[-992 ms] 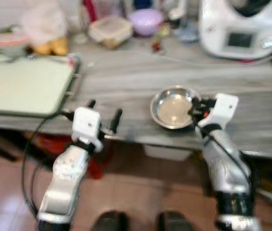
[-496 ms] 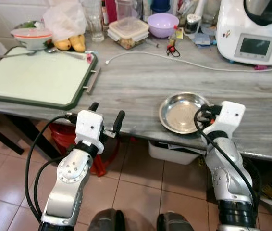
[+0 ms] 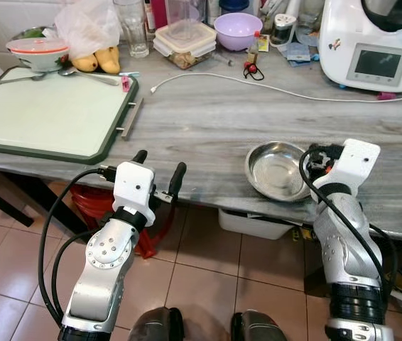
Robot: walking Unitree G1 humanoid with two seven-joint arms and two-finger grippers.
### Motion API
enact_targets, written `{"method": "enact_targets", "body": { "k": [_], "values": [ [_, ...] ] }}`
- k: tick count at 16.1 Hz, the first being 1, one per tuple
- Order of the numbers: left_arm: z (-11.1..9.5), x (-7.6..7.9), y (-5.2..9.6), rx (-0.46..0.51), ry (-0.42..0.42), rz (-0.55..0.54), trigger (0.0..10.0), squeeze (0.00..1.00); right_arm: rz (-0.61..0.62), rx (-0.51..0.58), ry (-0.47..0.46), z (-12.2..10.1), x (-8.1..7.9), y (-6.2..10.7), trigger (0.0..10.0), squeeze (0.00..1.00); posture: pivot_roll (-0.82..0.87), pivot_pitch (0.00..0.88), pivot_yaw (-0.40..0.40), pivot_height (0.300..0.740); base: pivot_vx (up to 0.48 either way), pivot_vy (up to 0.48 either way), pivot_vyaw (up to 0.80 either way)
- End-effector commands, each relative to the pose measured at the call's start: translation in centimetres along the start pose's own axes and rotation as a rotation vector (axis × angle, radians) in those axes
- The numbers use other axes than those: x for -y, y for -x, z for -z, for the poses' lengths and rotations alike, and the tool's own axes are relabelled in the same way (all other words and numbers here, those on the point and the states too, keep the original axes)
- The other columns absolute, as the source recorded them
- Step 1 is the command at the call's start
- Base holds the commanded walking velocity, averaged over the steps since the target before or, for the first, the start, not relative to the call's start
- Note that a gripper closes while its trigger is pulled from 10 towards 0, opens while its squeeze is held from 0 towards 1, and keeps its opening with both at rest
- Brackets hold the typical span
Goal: Setting the table
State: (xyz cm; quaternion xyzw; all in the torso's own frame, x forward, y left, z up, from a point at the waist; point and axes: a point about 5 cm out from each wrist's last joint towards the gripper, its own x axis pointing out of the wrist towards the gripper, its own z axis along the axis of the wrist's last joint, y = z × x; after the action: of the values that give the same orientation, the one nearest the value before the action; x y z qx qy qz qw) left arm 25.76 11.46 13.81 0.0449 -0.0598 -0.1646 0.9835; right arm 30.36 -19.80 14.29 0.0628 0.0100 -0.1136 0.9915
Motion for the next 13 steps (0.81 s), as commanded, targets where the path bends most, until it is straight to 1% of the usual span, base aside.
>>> {"method": "enact_targets", "body": {
  "k": [1,2,3,4,5,6,7,8,9,10,11,12,13],
  "values": [
    [0.0,-0.3,0.2,-0.012,-0.01,-0.026,10.0,0.0,-0.001,0.028,-0.001,-0.6,0.0,0.0,10.0,1.0,-0.03,0.136,0.032,0.74,0.0,0.0,0.0],
    [0.1,-1.0,0.2,-0.027,-0.033,-0.085,10.0,0.0,-0.036,0.066,0.021,-1.3,-0.6,0.4,10.0,1.0,-0.03,0.134,0.036,0.74,0.0,0.0,0.0],
    [0.4,-1.6,0.3,-0.05,-0.018,-0.129,10.0,0.0,-0.09,0.103,0.052,-2.0,-1.4,1.1,10.0,1.0,-0.03,0.135,0.04,0.74,0.0,0.0,0.0],
    [0.6,-1.7,0.5,-0.064,-0.006,-0.145,10.0,0.0,-0.138,0.125,0.073,-2.2,-2.1,1.8,10.0,1.0,-0.03,0.135,0.04,0.74,0.0,0.0,0.0],
    [0.8,-1.8,0.8,-0.076,0.006,-0.146,10.0,0.0,-0.194,0.151,0.115,-2.3,-2.8,2.5,10.0,1.0,-0.04,0.133,0.042,0.74,0.0,0.0,0.0],
    [1.1,-1.8,1.2,-0.083,0.023,-0.146,10.0,0.0,-0.261,0.207,0.188,-2.4,-3.5,3.6,10.0,1.0,-0.04,0.132,0.049,0.74,0.0,0.0,0.0],
    [1.2,-1.9,1.4,-0.089,0.023,-0.159,10.0,0.0,-0.275,0.216,0.216,-2.2,-3.6,4.2,10.0,1.0,-0.04,0.129,0.05,0.74,0.0,0.0,0.0],
    [1.2,-1.9,1.5,-0.094,0.018,-0.163,10.0,0.0,-0.273,0.201,0.228,-1.7,-3.4,4.6,10.0,1.0,-0.04,0.126,0.047,0.74,0.0,0.0,0.0],
    [1.2,-1.9,1.5,-0.096,0.017,-0.164,10.0,0.0,-0.262,0.187,0.211,-1.4,-3.2,4.9,10.0,0.0,-0.03,0.125,0.045,0.74,0.0,0.0,0.0],
    [1.2,-1.9,1.3,-0.096,0.013,-0.168,10.0,0.0,-0.266,0.188,0.176,-1.5,-3.0,5.3,10.0,0.0,-0.04,0.121,0.04,0.74,-0.27,0.0,0.0],
    [1.3,-2.1,1.1,-0.097,0.013,-0.172,10.0,0.0,-0.227,0.184,0.184,-1.5,-2.6,5.3,10.0,0.0,-0.04,0.114,0.042,0.74,-0.277,0.0,0.0],
    [1.4,-2.1,1.1,-0.098,0.015,-0.173,10.0,0.0,-0.232,0.171,0.173,-1.4,-2.6,5.3,10.0,0.0,-0.04,0.108,0.043,0.74,-0.277,0.0,0.0],
    [1.5,-2.1,1.0,-0.1,0.017,-0.171,10.0,0.0,-0.234,0.168,0.182,-1.2,-2.4,5.2,10.0,0.0,-0.04,0.1,0.046,0.74,-0.296,0.0,0.0]
  ]
}}
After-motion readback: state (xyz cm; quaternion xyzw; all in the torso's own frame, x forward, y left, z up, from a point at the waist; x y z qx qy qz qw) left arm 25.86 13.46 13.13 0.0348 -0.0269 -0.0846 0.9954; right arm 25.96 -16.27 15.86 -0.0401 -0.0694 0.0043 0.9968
